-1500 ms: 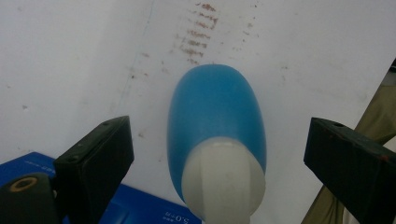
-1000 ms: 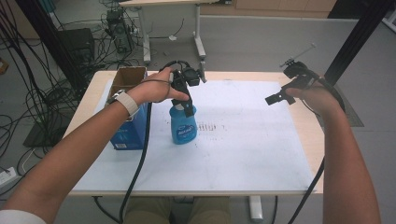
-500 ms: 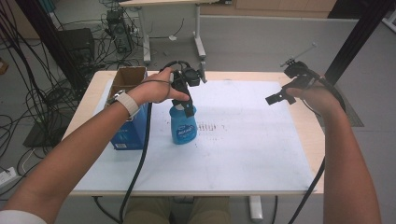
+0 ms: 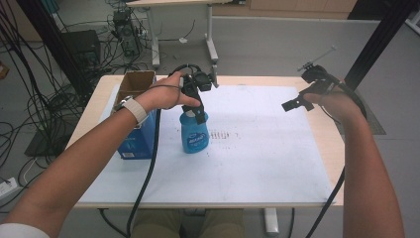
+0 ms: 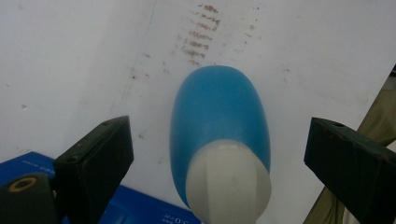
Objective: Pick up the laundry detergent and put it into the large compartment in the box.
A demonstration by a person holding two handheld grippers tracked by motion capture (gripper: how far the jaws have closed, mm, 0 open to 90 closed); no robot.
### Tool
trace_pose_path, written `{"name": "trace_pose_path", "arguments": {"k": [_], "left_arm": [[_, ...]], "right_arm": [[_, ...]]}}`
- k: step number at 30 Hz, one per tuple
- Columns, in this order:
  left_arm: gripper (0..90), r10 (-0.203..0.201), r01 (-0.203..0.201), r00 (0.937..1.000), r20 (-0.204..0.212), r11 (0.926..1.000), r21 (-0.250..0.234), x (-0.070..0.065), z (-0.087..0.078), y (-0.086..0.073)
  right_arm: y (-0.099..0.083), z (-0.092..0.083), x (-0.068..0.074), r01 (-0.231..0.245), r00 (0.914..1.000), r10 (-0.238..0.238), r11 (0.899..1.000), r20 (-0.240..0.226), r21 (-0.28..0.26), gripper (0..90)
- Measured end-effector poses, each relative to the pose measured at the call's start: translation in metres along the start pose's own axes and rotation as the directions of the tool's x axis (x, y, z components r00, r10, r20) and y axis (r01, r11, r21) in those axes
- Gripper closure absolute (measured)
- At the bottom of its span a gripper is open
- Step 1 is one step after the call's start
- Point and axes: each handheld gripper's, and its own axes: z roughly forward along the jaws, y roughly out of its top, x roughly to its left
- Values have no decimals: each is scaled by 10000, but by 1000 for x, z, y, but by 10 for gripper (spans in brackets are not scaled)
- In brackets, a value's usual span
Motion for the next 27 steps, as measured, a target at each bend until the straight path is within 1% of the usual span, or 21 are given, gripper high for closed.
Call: {"name": "trace_pose_path", "arguments": {"k": [21,27], "left_arm": [[86,-86,86,10000,12,10000,-48,2,2,-2],[86,-47,47,10000,44,10000,-38,1,3,-2]], "right_arm": [[0,2,-1,-33,10000,33,10000,-20,27,69],[1,3,-1,-24,10000,24,10000,-28,34,69]]}}
